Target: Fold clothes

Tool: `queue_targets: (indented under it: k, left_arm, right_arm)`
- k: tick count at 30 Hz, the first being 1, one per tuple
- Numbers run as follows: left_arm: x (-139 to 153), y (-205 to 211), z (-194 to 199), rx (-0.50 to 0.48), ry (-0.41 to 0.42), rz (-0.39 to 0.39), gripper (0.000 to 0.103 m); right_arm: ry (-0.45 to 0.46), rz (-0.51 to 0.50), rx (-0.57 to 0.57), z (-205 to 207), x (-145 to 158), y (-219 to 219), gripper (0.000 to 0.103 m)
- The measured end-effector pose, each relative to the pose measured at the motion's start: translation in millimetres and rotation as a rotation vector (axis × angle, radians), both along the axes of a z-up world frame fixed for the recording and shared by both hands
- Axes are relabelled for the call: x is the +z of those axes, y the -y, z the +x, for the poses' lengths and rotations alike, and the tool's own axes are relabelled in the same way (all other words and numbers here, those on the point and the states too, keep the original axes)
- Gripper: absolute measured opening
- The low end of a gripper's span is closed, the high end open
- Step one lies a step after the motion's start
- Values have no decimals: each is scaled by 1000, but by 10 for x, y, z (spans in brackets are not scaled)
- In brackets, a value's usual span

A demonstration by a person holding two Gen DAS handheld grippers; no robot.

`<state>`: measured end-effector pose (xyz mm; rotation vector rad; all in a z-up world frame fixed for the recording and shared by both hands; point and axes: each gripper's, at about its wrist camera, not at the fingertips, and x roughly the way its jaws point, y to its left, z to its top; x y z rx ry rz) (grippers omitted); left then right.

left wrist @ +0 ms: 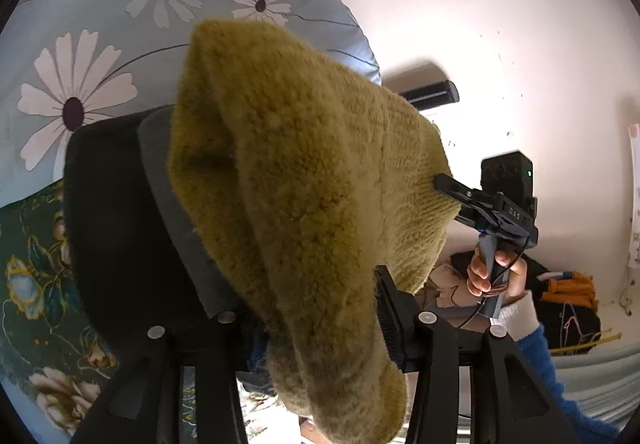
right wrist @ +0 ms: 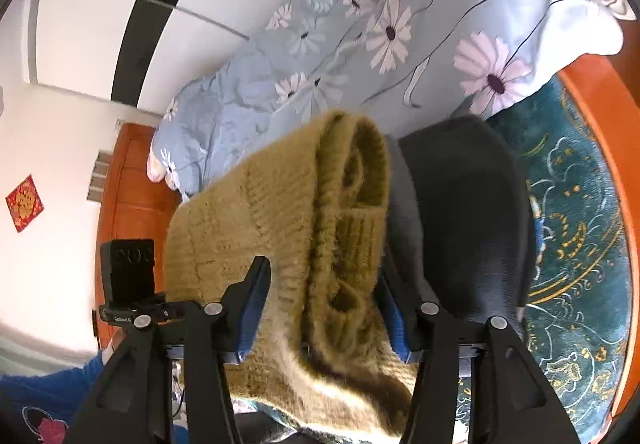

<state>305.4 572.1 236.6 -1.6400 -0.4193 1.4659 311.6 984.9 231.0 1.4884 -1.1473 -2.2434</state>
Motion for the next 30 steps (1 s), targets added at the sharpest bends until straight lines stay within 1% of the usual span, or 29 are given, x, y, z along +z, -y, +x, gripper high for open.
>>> queue_targets:
  k: [3,7,9,12,15,17,19,21,23,25,28,30]
  left_arm:
    - [69,131,-22,42,4,8,54]
    - [176,275,-128,94,-34,12,59]
    - [327,406,-155,122,-90,0,60]
    - [643,494,-174,135,-209,-13,62]
    - [949,433,-132,73,-319,-2,64]
    - [1033,244,-40,7,-367,9,65]
    - [991,-40,73,-54,-390,5,65]
    - [898,-177,144,-100,-390,-22,65]
    - [796,-242,156,-120,-384,-44,65]
    - [689,-284,153,-128,-377,-62,65]
    - [540,-304,102,-122,-365,-86,65]
    - [443,-313,65,-118,-360,-100,65]
  right_arm:
    - [-5,23,-44,26,80,-52,56]
    - [-18,56,-74,123,213,-50,56]
    - [-27,85,-81,174,301,-21,56]
    - [-39,137,-88,259,440,29,56]
    - [-50,212,-97,307,550,92,56]
    - [-69,239,-102,300,607,166,56]
    - [-105,250,-95,275,658,300,56]
    - [-148,259,-73,275,705,461,56]
    - [-174,256,-45,313,717,593,56]
    - [-173,258,-26,349,672,677,56]
    - [-137,251,-6,345,491,722,56]
    - [-106,252,-12,284,354,693,56]
